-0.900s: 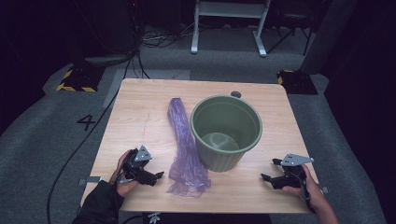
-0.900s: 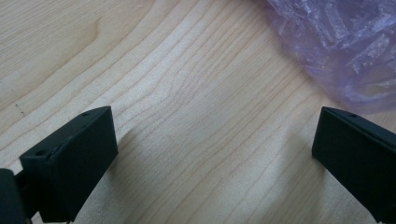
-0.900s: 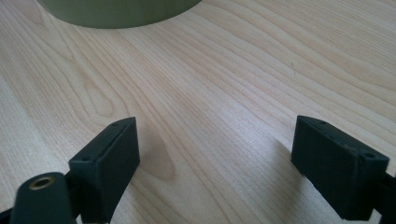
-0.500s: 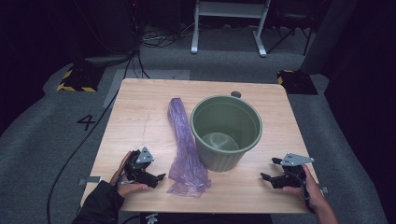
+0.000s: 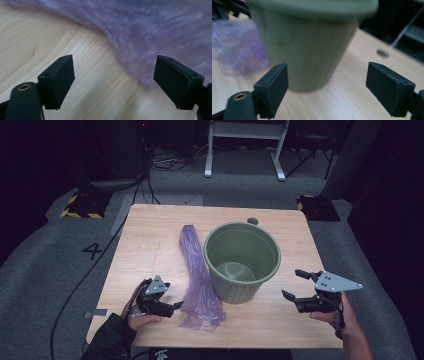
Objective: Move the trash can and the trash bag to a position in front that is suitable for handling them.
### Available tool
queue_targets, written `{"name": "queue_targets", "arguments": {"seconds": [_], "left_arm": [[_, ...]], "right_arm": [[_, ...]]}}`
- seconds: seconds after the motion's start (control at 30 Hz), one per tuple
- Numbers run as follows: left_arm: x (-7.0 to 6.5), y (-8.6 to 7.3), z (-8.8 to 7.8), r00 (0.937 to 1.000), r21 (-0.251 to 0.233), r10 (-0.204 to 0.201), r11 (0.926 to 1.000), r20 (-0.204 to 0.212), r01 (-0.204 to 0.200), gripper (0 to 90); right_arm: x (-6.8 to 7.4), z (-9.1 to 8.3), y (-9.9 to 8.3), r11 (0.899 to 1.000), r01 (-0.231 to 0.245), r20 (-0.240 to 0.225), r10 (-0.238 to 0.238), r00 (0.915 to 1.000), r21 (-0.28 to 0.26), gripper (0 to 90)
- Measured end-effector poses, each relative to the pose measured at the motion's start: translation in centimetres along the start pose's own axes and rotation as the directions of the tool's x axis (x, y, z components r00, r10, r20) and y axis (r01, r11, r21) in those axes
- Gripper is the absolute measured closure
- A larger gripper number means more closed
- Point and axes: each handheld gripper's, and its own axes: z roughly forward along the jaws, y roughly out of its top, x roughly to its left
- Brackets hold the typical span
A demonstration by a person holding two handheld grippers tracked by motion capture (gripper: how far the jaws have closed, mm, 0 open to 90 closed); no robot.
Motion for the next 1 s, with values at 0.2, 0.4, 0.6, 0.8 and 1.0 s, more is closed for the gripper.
{"name": "queue_targets", "arguments": {"seconds": [0.2, 0.4, 0.6, 0.8, 1.0], "left_arm": [[-1.2, 1.5, 0.2, 0.9985, -0.047, 0.034, 0.9984, 0.042, -0.032, 16.8], [-2.5, 2.4, 1.0, 0.9939, -0.055, 0.072, 0.9962, 0.084, -0.067, 16.8], [-3.6, 2.4, 3.5, 0.988, 0.01, 0.112, 0.9934, 0.106, -0.114, 18.2], [-3.6, 1.7, 5.9, 0.9886, 0.08, 0.099, 0.9908, 0.113, -0.109, 29.4], [-3.3, 1.7, 5.8, 0.9892, 0.07, 0.092, 0.9925, 0.114, -0.1, 34.3]], "right_arm": [[1.1, -1.3, 4.7, 0.992, 0.104, -0.021, -0.105, 0.9942, -0.067, 19.9], [3.1, -0.5, 7.7, 0.98, 0.19, -0.113, -0.195, 0.9743, -0.057, 21.2], [4.0, 1.4, 8.3, 0.976, 0.218, -0.194, -0.219, 0.9564, -0.023, 37.7], [4.5, 3.0, 8.5, 0.966, 0.258, -0.221, -0.25, 0.9426, 0.005, 55.7], [4.4, 3.7, 9.2, 0.957, 0.289, -0.251, -0.271, 0.9294, 0.038, 62.0]]}}
